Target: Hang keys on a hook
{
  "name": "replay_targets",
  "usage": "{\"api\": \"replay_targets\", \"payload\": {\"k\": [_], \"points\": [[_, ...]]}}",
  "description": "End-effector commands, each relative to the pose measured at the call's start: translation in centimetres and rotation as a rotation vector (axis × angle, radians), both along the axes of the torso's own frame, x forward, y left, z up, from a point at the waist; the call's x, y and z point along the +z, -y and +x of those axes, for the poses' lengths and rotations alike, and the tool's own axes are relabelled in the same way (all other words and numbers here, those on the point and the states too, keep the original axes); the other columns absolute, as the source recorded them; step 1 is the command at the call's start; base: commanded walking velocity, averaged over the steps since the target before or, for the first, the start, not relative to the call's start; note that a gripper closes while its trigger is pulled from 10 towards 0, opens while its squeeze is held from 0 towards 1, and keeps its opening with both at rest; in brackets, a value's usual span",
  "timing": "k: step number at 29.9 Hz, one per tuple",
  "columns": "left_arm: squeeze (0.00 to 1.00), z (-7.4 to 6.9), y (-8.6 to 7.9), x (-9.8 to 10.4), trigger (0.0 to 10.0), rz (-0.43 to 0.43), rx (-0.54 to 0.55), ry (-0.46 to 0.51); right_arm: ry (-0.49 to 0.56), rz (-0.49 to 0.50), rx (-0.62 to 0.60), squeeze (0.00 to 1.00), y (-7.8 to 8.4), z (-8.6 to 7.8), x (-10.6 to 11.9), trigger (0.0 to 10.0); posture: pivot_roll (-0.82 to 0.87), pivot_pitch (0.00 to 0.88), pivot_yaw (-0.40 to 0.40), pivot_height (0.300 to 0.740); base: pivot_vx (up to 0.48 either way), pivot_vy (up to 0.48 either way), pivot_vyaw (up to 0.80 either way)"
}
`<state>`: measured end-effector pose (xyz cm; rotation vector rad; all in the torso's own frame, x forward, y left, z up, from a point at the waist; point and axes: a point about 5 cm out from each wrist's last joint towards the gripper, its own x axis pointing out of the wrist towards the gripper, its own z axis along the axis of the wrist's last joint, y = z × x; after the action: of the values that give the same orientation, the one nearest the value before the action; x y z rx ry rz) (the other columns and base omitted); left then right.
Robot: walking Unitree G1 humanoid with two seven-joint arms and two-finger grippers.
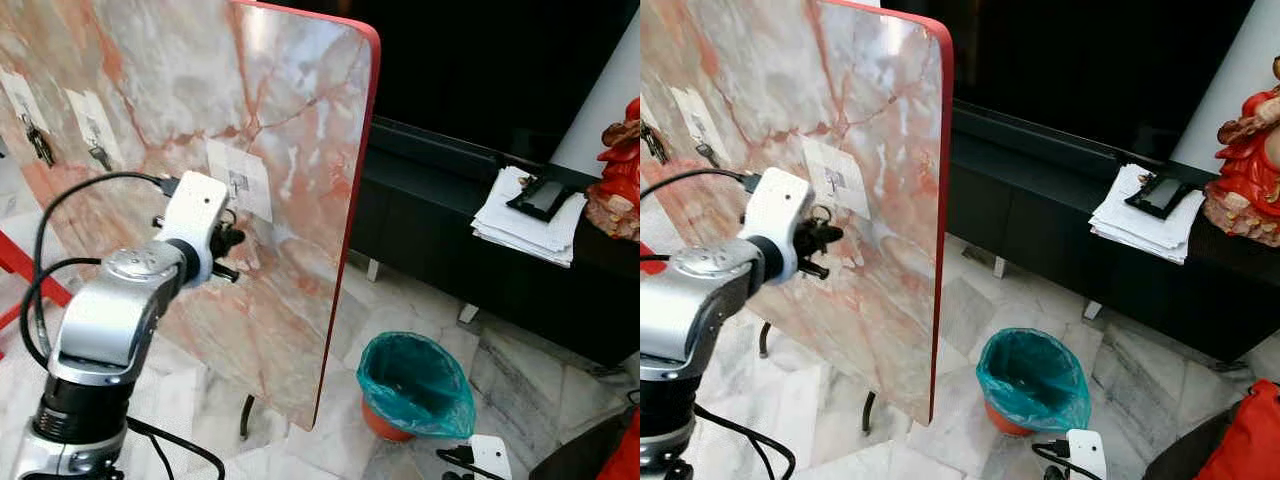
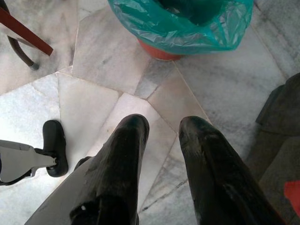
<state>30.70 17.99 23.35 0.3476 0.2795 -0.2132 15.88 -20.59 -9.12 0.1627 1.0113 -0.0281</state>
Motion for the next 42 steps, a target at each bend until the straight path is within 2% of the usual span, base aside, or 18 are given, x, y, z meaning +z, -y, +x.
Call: {"api": "replay_targets", "payload": {"k": [1, 10, 17, 25, 28, 42], "points": [[0.0, 0.2, -0.3, 0.5, 10.0, 0.007, 0.021, 0.022, -0.004, -0.006, -0.007, 0.0, 0.4, -0.1, 0.0, 10.0, 0.01, 0.0, -0.095, 0.74, 0.0, 0.0, 0.0], [0.0, 0.8, -0.4, 0.4, 10.0, 0.004, 0.03, 0.012, -0.004, -0.007, -0.006, 0.0, 0.4, -0.1, 0.0, 10.0, 0.01, 0.0, -0.096, 0.74, 0.0, 0.0, 0.0], [0.0, 1.6, 0.3, 0.7, 10.0, -0.008, -0.01, 0.012, -0.004, -0.006, -0.008, 0.0, 0.4, -0.1, 0.0, 10.0, 0.01, 0.0, -0.094, 0.74, 0.0, 0.0, 0.0], [0.0, 1.9, 1.5, 0.8, 10.0, 0.032, -0.125, -0.051, -0.004, -0.005, -0.013, 0.0, 0.4, -0.2, 0.0, 10.0, 0.0, 0.0, -0.088, 0.74, 0.0, 0.0, 0.0], [0.0, 1.9, 1.5, 0.7, 10.0, 0.041, -0.131, -0.074, -0.004, -0.004, -0.015, 0.0, 0.4, -0.2, 0.0, 10.0, 0.0, 0.0, -0.088, 0.74, 0.0, 0.0, 0.0], [0.0, 2.3, 1.5, 1.4, 10.0, 0.041, -0.122, -0.065, -0.004, -0.001, -0.012, 0.0, 0.3, -0.2, 0.0, 10.0, 0.01, 0.0, -0.087, 0.74, 0.0, 0.0, 0.0]]}}
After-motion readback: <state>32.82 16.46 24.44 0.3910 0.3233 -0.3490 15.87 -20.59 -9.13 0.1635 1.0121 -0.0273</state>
